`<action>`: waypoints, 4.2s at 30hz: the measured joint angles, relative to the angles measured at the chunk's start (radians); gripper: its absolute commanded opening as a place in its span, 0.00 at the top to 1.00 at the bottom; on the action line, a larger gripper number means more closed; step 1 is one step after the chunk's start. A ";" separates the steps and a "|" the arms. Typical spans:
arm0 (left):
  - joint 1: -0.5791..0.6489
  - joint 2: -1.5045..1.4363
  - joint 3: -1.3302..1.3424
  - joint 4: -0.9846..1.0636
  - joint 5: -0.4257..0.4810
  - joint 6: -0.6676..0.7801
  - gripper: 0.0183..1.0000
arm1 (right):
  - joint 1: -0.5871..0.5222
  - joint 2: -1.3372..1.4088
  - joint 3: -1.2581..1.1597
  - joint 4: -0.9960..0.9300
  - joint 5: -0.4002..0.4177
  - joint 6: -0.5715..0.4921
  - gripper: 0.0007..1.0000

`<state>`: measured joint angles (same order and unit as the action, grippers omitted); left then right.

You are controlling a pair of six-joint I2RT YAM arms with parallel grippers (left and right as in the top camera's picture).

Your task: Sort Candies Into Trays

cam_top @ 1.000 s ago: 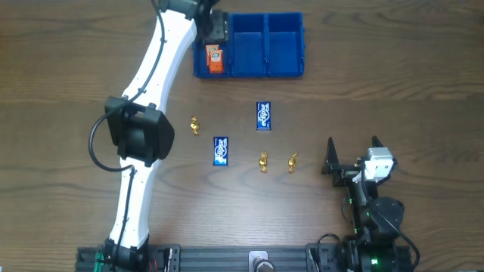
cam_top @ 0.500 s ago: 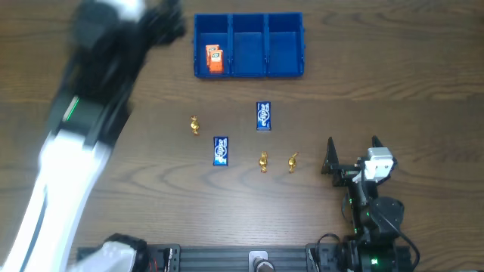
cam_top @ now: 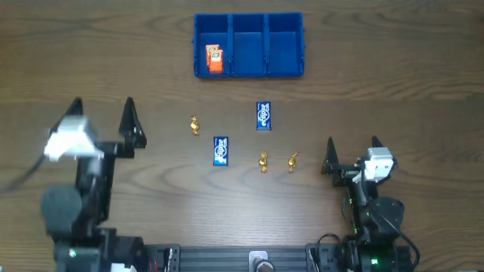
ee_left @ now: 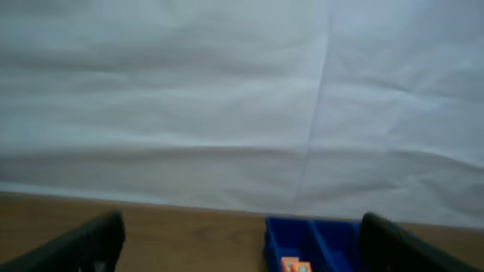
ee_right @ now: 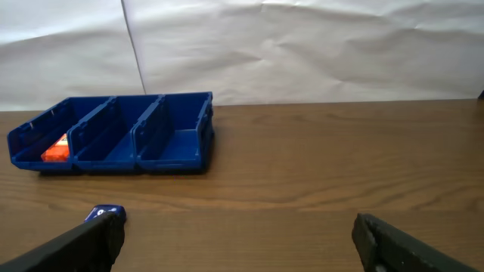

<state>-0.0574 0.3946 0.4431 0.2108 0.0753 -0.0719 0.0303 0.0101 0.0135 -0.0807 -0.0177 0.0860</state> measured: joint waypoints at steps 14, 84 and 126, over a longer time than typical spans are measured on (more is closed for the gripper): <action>0.038 -0.375 -0.376 -0.038 0.131 -0.002 0.00 | 0.000 0.000 0.000 0.000 0.000 0.000 0.00; 0.041 -0.384 -0.418 -0.235 0.132 -0.002 0.00 | 0.538 1.474 1.254 -0.678 -0.114 0.287 0.00; 0.041 -0.384 -0.418 -0.235 0.133 -0.002 0.00 | 0.855 2.115 1.500 -0.826 0.125 0.870 0.16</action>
<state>-0.0166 0.0109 0.0250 -0.0246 0.2081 -0.0734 0.8852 2.1254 1.5135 -0.9062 0.1070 0.9562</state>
